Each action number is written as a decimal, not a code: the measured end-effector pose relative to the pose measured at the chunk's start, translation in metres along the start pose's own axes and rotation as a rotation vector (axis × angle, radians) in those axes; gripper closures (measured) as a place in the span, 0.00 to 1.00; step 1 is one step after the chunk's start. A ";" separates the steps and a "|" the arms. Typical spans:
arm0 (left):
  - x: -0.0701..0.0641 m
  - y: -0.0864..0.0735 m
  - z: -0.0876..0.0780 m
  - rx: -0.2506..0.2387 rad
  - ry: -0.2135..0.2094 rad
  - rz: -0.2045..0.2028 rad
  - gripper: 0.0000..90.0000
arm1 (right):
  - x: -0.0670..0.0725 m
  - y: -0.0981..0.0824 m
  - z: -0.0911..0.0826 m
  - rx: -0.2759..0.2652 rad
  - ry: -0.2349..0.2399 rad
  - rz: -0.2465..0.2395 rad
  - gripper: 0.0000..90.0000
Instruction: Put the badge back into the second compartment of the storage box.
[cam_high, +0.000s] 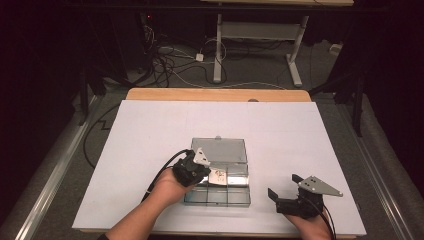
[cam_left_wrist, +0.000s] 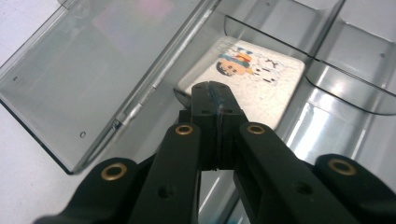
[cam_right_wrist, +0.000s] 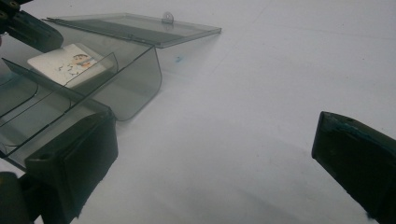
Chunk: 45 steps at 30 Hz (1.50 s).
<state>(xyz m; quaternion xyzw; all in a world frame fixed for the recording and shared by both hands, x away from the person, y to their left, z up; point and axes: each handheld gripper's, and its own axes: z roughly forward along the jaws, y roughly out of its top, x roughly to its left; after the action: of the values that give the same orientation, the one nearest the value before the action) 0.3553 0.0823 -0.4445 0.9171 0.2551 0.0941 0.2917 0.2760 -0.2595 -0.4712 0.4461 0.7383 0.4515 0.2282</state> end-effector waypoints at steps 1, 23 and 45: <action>0.001 0.001 0.000 -0.002 -0.003 -0.002 0.97 | 0.000 0.000 0.000 0.000 0.000 0.000 0.01; -0.012 -0.013 -0.018 -0.096 -0.085 -0.004 0.97 | 0.000 0.000 0.000 0.000 -0.001 0.000 0.01; 0.025 -0.095 -0.047 -0.183 -0.024 -0.160 0.97 | 0.002 -0.001 0.000 0.007 -0.002 -0.001 0.01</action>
<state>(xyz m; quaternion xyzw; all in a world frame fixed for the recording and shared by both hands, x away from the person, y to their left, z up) 0.3221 0.1853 -0.4610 0.8645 0.3141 0.0823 0.3836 0.2749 -0.2580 -0.4720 0.4468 0.7399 0.4485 0.2276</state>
